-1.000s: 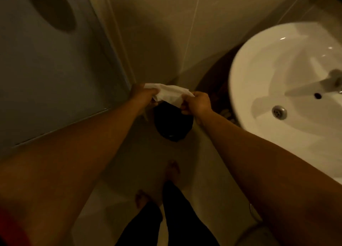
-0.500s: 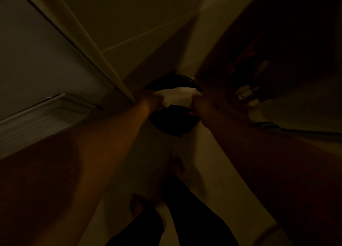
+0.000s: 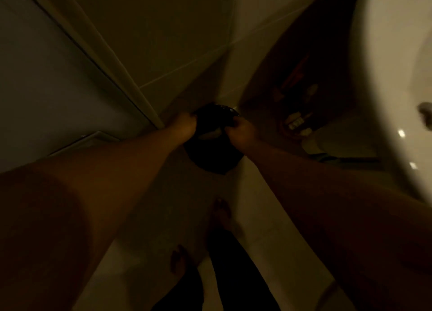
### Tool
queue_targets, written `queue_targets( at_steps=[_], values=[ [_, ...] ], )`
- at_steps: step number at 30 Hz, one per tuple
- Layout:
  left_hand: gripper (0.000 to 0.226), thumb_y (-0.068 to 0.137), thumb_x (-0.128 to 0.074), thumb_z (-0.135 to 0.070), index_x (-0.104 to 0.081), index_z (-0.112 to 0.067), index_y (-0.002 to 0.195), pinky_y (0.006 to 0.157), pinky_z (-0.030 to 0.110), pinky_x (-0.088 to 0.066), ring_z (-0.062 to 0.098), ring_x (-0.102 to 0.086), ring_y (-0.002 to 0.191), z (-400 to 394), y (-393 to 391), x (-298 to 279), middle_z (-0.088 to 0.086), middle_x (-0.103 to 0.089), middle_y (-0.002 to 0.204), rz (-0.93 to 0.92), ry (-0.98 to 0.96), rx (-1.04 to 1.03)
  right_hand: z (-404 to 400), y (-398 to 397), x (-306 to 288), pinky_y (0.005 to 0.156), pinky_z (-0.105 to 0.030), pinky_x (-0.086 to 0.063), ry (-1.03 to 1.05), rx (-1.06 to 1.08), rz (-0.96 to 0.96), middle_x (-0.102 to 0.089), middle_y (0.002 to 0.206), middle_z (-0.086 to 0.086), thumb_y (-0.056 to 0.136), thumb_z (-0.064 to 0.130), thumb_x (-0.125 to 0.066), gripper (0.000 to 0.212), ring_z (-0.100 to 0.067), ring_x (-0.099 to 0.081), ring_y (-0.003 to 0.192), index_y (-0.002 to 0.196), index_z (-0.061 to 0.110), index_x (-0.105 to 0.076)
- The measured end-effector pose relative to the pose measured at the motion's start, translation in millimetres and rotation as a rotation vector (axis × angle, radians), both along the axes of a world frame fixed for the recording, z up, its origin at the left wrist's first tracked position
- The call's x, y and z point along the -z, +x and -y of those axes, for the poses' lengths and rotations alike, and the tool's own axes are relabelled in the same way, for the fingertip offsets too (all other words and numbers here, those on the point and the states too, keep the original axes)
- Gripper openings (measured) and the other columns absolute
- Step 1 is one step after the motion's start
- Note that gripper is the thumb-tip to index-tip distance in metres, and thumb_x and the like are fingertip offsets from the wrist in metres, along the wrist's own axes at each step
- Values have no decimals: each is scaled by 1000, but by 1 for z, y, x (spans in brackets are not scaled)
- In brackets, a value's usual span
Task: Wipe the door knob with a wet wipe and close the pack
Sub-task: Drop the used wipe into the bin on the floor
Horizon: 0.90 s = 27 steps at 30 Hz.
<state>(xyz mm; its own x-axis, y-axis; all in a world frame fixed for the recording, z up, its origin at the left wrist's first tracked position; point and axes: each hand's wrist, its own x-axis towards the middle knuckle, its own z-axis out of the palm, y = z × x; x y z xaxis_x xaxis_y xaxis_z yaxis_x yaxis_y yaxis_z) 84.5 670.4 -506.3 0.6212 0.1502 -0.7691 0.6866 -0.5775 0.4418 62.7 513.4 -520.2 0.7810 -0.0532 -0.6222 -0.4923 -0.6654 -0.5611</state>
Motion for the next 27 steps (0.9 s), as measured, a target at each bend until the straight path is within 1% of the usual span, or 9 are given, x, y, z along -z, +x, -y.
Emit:
queue_targets(
  at_steps=[4, 6, 7, 9, 12, 15, 18, 22, 27],
  values=[
    [45, 105, -30, -27, -51, -1, 135, 89, 30, -45, 30, -59, 104, -5, -20, -71, 22, -55, 124, 92, 55, 260, -7, -17, -76, 89, -32, -45, -33, -70, 16, -55, 135, -9, 98, 23, -44, 41, -29, -57, 116, 138, 18, -47],
    [45, 105, -30, -28, -49, -4, 138, 99, 35, -42, 31, -55, 115, -10, -34, -114, 19, -52, 137, 126, 94, 381, -8, -30, -121, 82, -29, -45, -43, -97, 26, -54, 137, -12, 100, 27, -43, 41, -28, -58, 116, 139, 14, -46],
    [45, 105, -29, -29, -49, -4, 138, 102, 37, -40, 31, -53, 119, -12, -41, -140, 20, -50, 141, 148, 120, 441, -8, -37, -145, 83, -29, -44, -65, -117, 49, -52, 138, -14, 101, 28, -43, 42, -29, -56, 118, 139, 11, -45],
    [47, 105, -28, -31, -47, -4, 140, 106, 38, -37, 34, -48, 128, -17, -53, -192, 21, -45, 145, 199, 163, 526, -4, -52, -194, 94, -32, -42, -122, -180, 106, -46, 143, -17, 102, 27, -41, 43, -33, -49, 125, 139, 6, -43],
    [50, 106, -26, -30, -36, -5, 148, 114, 37, -27, 33, -33, 142, -21, -70, -272, 17, -32, 155, 300, 242, 656, 4, -73, -270, 107, -36, -32, -203, -256, 185, -37, 149, -22, 103, 28, -38, 49, -37, -37, 136, 143, 0, -37],
    [52, 106, -25, -31, -33, -4, 149, 117, 35, -21, 31, -26, 145, -14, -84, -346, 15, -27, 158, 405, 286, 727, 19, -93, -342, 111, -37, -29, -241, -234, 265, -37, 152, -20, 104, 32, -36, 52, -35, -36, 138, 146, 2, -35],
    [51, 106, -25, -30, -35, -2, 148, 116, 35, -23, 31, -29, 145, 4, -94, -409, 17, -30, 156, 500, 302, 809, 44, -112, -402, 112, -39, -30, -260, -173, 338, -40, 150, -16, 103, 35, -36, 51, -34, -39, 136, 146, 6, -36],
    [51, 106, -26, -29, -38, 1, 145, 114, 33, -25, 32, -32, 143, 41, -104, -469, 19, -34, 154, 642, 319, 883, 86, -135, -458, 114, -37, -24, -329, -86, 411, -31, 156, -13, 103, 36, -35, 55, -32, -29, 143, 149, 7, -29],
    [49, 106, -26, -28, -41, 1, 143, 113, 34, -28, 32, -36, 140, 100, -114, -505, 20, -38, 152, 743, 301, 960, 142, -168, -498, 114, -38, -24, -401, 10, 441, -30, 157, -12, 103, 37, -36, 56, -31, -29, 143, 150, 9, -27]
  ],
)
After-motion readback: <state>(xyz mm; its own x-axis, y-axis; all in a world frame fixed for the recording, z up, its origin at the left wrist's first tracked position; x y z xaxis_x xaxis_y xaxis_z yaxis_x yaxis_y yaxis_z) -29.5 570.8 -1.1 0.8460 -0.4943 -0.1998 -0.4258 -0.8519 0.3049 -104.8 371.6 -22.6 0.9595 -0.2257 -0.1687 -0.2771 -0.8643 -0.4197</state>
